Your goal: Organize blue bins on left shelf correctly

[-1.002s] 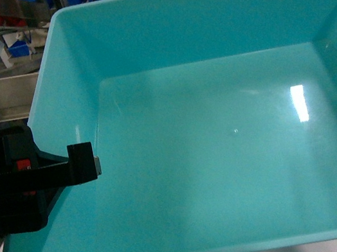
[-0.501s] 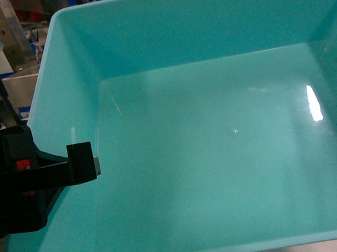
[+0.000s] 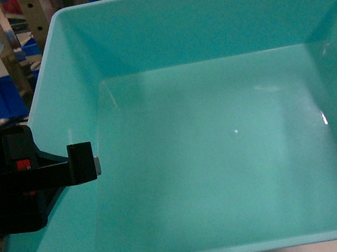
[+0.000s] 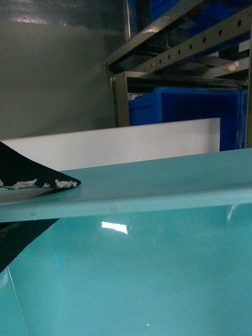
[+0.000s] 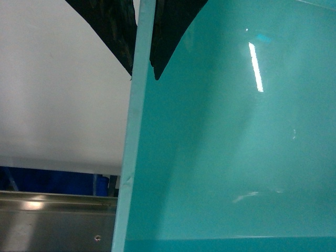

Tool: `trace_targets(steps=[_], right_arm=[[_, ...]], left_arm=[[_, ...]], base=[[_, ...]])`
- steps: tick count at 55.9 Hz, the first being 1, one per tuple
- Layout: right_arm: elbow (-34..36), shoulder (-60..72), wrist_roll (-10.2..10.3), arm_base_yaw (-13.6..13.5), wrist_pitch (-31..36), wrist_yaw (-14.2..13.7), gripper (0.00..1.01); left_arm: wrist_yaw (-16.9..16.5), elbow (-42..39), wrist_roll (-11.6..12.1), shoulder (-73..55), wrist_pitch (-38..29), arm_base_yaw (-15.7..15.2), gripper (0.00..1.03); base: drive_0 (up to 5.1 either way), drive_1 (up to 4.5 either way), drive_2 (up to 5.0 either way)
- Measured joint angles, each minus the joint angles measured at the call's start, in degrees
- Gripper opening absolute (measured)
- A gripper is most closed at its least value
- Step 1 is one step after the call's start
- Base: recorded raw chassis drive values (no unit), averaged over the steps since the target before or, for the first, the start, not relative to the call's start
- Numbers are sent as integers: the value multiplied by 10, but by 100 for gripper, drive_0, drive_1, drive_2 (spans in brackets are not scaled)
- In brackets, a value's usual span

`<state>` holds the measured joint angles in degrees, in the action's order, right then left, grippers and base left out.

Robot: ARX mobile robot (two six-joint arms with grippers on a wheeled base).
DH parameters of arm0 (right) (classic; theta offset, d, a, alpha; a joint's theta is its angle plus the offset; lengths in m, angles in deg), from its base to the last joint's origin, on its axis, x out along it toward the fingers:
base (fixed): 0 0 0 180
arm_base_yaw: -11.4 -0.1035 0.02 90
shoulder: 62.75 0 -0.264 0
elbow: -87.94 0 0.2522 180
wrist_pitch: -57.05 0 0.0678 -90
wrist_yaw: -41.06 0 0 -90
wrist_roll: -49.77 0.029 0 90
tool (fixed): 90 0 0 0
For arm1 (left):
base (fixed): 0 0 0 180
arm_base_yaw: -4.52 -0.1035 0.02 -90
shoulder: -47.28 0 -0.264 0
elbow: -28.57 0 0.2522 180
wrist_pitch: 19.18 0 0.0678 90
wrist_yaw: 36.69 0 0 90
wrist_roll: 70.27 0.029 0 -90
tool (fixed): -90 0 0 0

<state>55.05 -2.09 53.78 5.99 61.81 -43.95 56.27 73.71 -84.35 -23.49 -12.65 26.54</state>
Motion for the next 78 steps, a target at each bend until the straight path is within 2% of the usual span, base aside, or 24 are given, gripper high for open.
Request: trace_targets(steps=[31, 53, 78], right_arm=[[0, 0, 0, 0, 0, 0, 6], [0, 0, 0, 0, 2, 0, 6], [0, 0, 0, 0, 0, 0, 6]], left_arm=[[0, 0, 0, 0, 1, 0, 2], [0, 0, 0, 0, 0, 0, 2], [0, 0, 0, 0, 1, 0, 2]], base=[[-496, 306, 165], [-473, 110, 369], [-498, 246, 246]])
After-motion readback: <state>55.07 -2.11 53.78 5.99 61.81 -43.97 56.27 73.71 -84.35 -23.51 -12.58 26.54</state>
